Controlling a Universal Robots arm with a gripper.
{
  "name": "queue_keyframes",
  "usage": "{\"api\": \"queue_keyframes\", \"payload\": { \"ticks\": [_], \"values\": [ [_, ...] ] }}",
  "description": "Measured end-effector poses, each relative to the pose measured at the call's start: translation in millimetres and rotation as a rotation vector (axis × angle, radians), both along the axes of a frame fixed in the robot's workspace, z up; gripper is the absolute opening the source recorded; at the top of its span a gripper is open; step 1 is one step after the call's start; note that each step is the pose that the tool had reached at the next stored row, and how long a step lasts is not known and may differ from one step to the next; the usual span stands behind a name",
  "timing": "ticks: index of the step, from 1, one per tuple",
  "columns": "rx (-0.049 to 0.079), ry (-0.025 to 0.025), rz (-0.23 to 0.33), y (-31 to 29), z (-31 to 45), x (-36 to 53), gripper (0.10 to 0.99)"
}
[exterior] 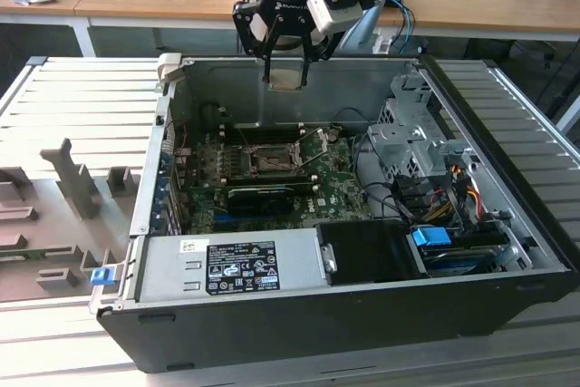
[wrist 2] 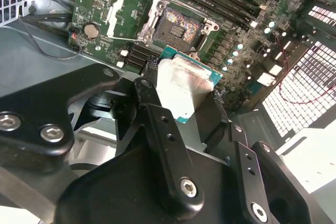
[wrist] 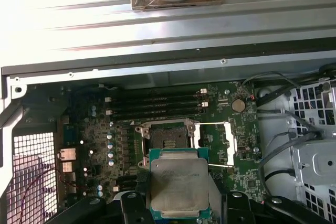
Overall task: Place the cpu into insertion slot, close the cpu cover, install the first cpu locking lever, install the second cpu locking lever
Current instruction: 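Place the cpu into insertion slot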
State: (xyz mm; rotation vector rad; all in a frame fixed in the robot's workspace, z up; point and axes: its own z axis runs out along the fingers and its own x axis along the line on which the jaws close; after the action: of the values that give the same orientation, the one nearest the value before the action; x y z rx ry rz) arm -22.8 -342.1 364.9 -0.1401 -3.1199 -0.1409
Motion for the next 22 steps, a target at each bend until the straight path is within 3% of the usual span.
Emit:
{"api": "queue_keyframes", "payload": {
  "ticks": [22],
  "values": [
    [0.0, 0.0, -0.063, 0.0, -0.1, 0.0, 0.529]
  ]
}}
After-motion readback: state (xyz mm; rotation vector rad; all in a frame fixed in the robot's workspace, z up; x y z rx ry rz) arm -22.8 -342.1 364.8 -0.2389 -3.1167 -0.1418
